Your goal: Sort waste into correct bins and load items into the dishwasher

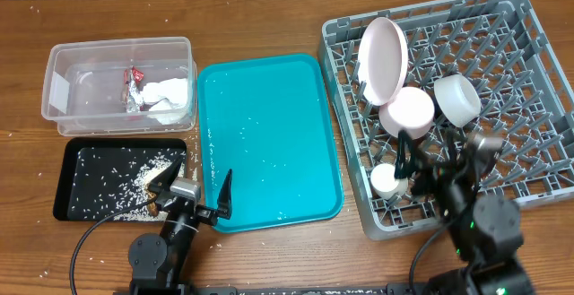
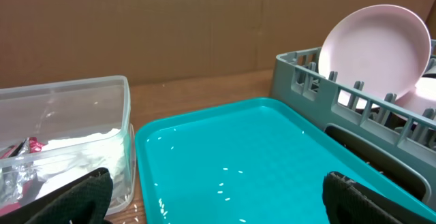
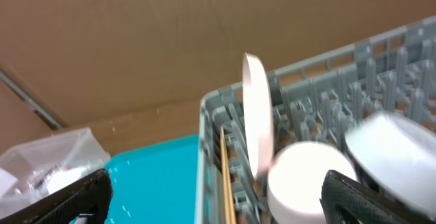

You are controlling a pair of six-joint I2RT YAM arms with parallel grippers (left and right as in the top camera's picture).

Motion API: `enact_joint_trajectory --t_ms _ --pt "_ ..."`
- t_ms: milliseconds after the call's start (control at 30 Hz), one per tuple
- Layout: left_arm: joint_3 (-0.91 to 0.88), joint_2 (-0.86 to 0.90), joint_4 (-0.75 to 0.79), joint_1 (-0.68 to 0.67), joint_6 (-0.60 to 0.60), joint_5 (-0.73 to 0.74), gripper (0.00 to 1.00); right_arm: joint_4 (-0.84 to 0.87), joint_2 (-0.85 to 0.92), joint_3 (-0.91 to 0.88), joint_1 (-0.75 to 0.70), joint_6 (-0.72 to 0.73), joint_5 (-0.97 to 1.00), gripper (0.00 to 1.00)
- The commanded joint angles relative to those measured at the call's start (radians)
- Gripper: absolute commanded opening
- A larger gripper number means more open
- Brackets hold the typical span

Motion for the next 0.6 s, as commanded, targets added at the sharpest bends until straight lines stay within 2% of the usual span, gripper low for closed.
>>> enact_joint_trajectory --t_ms 0,267,400,567 --pt "-0.004 -0.011 0.001 0.007 -0.014 0.008 1.0 0.027 -0.146 -0.119 -0.023 -0.003 -0.011 1.0" --pt "-0.004 -0.011 0.001 0.007 -0.014 0.008 1.0 0.088 -0.363 -0.321 -0.103 0.008 -0.022 1.0" --pt "-0.004 -0.011 0.001 0.007 -0.014 0.008 1.0 0.191 -0.377 -0.397 -0.108 0.008 -0.021 1.0" --pt "-0.004 -0.011 0.001 0.007 -0.014 0.008 1.0 0.183 -0.377 -0.396 -0.108 0.007 -0.018 1.0"
